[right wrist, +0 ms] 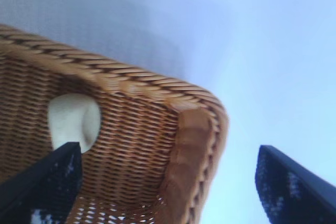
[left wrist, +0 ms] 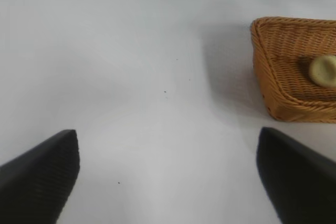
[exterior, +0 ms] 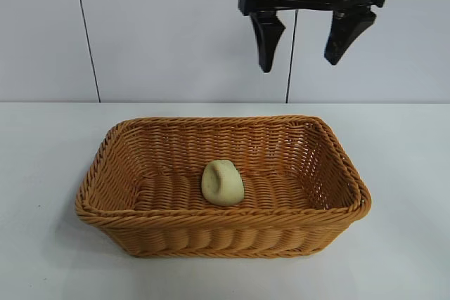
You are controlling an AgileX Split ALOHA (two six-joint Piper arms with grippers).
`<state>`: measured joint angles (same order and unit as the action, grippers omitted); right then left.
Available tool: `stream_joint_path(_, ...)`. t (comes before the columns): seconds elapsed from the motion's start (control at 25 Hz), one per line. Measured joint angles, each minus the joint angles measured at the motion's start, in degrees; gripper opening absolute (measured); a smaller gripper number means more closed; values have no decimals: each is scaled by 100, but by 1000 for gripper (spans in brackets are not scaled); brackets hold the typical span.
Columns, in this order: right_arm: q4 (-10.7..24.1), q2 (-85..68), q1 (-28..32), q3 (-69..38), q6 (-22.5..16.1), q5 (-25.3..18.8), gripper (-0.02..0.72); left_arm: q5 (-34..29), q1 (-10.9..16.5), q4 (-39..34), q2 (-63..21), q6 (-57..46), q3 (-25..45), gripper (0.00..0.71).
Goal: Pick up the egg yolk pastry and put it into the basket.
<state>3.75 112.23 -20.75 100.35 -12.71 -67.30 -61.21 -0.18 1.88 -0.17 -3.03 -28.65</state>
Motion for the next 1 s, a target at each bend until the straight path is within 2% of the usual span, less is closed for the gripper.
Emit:
stream_joint_path(0.32,64,0,1678,0,59,-13,646,0,0,0,0,0,0,661)
stream_joint_path(0.48,70,0,2246,0,132,-132,646,0,0,0,0,0,0,661)
stream_joint_path(0.68,59,0,2408,0,439,-215,646,0,0,0,0,0,0,661)
stream_joint_path(1.0,-156,-41,2322,-26,529,-226,646,0,0,0,0,0,0,661)
